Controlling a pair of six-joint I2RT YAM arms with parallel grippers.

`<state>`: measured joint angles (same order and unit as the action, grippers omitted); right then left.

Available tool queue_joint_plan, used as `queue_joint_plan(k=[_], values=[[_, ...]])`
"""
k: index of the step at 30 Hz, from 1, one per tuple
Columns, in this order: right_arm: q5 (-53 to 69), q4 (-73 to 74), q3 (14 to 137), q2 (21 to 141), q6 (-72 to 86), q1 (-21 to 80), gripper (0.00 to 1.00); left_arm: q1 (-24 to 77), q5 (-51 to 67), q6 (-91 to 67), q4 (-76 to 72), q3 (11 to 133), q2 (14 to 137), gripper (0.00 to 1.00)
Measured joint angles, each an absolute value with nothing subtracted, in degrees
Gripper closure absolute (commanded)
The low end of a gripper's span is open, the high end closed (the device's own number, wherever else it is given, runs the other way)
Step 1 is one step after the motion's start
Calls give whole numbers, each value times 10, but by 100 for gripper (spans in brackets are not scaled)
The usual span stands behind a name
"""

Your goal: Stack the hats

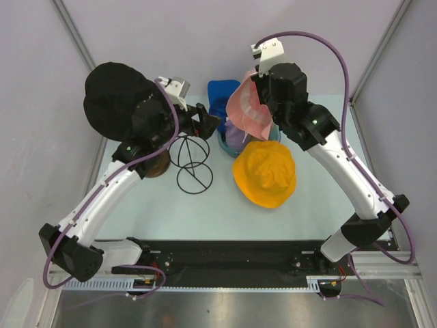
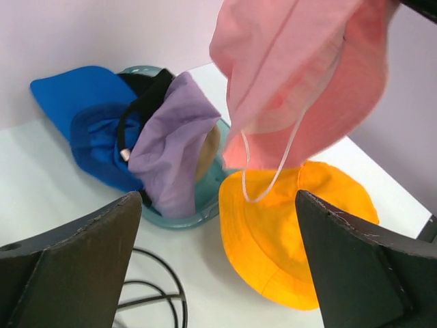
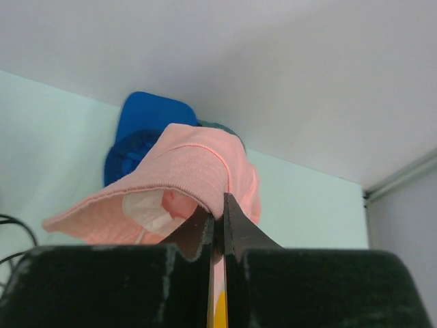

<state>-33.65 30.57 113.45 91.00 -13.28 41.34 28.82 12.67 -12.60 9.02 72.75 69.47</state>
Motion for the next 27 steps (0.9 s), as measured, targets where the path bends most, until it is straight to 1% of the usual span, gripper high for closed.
queue_joint_plan(k=[4, 9, 11, 12, 13, 15, 16, 17, 18, 19, 20, 27], values=[[-289, 328, 1133, 884, -107, 418, 100, 290, 152, -131, 75, 750, 728, 0], [-259, 349, 1126, 870, -86, 437, 100, 302, 182, -141, 62, 763, 747, 1], [-249, 354, 1121, 869, -79, 445, 100, 309, 185, -142, 56, 763, 747, 5], [-244, 356, 1117, 869, -75, 448, 100, 312, 186, -145, 51, 763, 747, 11], [-239, 356, 1114, 869, -73, 451, 100, 314, 187, -146, 50, 764, 747, 24], [-234, 357, 1109, 869, -69, 457, 100, 316, 188, -150, 48, 765, 750, 42], [-233, 357, 1106, 869, -69, 459, 100, 317, 186, -151, 46, 766, 752, 61], [-232, 356, 1102, 868, -69, 460, 100, 317, 183, -151, 45, 767, 754, 71], [-232, 355, 1099, 868, -69, 460, 100, 318, 180, -152, 45, 769, 758, 78], [-232, 354, 1096, 868, -71, 460, 100, 319, 173, -147, 45, 772, 761, 92], [-232, 353, 1094, 868, -73, 458, 100, 320, 167, -149, 46, 774, 764, 99], [-225, 285, 1030, 858, -98, 415, 100, 324, 114, -113, 59, 824, 789, 100]])
